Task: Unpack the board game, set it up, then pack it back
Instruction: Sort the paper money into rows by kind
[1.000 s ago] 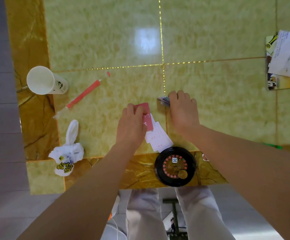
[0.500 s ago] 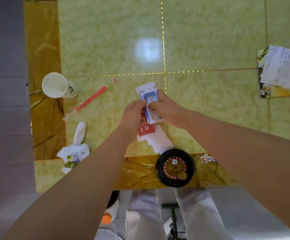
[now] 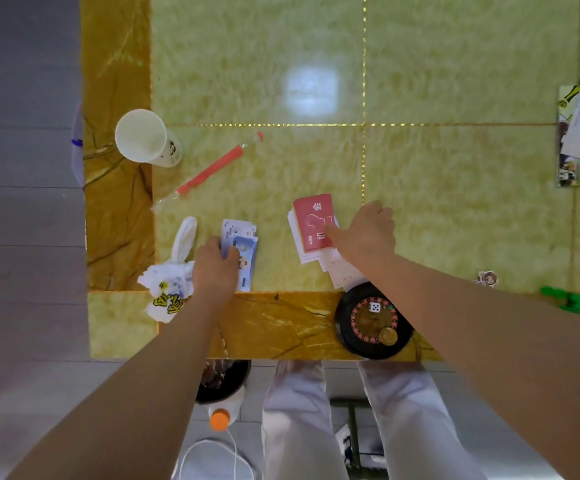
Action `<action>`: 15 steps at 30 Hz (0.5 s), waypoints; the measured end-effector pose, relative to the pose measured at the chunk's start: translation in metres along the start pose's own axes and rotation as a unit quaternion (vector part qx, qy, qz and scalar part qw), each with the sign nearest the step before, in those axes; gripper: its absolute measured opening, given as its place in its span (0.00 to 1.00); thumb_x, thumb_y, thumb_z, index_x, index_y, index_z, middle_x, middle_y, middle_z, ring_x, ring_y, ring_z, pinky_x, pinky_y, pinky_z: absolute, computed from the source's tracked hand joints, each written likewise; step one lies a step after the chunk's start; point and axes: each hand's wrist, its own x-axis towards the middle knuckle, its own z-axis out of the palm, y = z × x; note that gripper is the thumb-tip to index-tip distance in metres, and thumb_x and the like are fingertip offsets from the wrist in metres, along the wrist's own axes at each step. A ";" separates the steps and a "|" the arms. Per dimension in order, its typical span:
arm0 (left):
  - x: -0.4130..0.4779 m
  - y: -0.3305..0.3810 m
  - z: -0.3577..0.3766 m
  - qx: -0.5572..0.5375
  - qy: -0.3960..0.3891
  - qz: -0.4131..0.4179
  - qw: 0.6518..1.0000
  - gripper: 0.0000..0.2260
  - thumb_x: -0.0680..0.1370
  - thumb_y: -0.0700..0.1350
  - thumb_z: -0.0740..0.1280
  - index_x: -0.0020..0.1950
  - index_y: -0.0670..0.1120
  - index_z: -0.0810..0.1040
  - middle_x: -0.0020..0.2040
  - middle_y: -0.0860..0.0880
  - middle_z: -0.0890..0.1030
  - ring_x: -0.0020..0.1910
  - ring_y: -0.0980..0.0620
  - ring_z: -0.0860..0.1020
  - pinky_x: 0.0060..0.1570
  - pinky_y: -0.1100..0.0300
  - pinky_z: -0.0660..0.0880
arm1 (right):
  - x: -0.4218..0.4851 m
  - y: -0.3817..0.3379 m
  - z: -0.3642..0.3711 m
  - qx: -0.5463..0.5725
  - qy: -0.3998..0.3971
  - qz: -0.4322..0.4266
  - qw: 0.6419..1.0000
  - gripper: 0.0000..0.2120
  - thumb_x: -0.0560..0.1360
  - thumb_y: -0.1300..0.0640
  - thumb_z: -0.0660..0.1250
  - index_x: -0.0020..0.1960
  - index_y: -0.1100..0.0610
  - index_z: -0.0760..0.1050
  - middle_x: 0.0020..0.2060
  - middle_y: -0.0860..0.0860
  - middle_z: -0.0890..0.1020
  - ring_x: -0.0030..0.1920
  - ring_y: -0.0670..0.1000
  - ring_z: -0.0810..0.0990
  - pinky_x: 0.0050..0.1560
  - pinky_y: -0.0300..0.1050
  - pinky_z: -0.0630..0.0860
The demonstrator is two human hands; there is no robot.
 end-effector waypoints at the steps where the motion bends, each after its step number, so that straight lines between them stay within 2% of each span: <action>1: 0.001 -0.005 0.001 0.031 0.011 0.006 0.999 0.07 0.81 0.42 0.59 0.51 0.38 0.72 0.47 0.39 0.75 0.45 0.41 0.74 0.42 0.52 0.67 | -0.002 0.000 0.004 -0.007 -0.004 -0.003 1.000 0.43 0.71 0.38 0.70 0.70 0.67 0.57 0.66 0.60 0.66 0.67 0.59 0.67 0.61 0.53 0.70; 4: -0.001 -0.005 0.002 0.093 0.049 0.029 0.994 0.11 0.82 0.42 0.58 0.55 0.34 0.72 0.53 0.36 0.75 0.52 0.37 0.74 0.48 0.48 0.68 | -0.006 -0.003 0.014 -0.015 0.002 -0.013 1.000 0.43 0.72 0.39 0.70 0.71 0.67 0.56 0.67 0.61 0.65 0.67 0.59 0.66 0.62 0.52 0.69; 8: -0.009 0.005 0.003 0.191 0.091 0.067 0.975 0.15 0.81 0.41 0.59 0.64 0.34 0.67 0.62 0.36 0.69 0.61 0.39 0.68 0.60 0.49 0.65 | -0.005 0.001 0.017 -0.051 0.044 -0.044 0.997 0.34 0.73 0.43 0.69 0.66 0.65 0.62 0.62 0.58 0.70 0.62 0.58 0.72 0.58 0.52 0.71; 10: -0.013 0.013 0.004 0.202 0.127 0.085 0.967 0.18 0.78 0.40 0.61 0.67 0.37 0.66 0.67 0.38 0.66 0.64 0.40 0.66 0.62 0.51 0.62 | -0.004 0.008 0.012 -0.066 0.026 -0.054 0.996 0.28 0.73 0.45 0.69 0.64 0.62 0.66 0.58 0.56 0.74 0.58 0.58 0.75 0.57 0.53 0.72; 12: -0.015 0.022 0.007 0.199 0.135 0.152 0.959 0.20 0.75 0.38 0.63 0.67 0.41 0.69 0.68 0.40 0.66 0.65 0.41 0.66 0.63 0.52 0.62 | -0.004 0.017 0.002 -0.106 -0.012 -0.065 0.992 0.19 0.73 0.48 0.68 0.59 0.58 0.71 0.53 0.54 0.78 0.55 0.56 0.77 0.56 0.51 0.72; 15: -0.019 0.041 0.020 0.211 0.059 0.286 0.933 0.20 0.73 0.36 0.65 0.65 0.45 0.75 0.67 0.42 0.68 0.65 0.42 0.67 0.62 0.51 0.64 | -0.002 0.031 -0.013 -0.184 -0.056 -0.079 0.978 0.11 0.70 0.52 0.70 0.50 0.54 0.76 0.48 0.51 0.81 0.51 0.54 0.79 0.52 0.47 0.71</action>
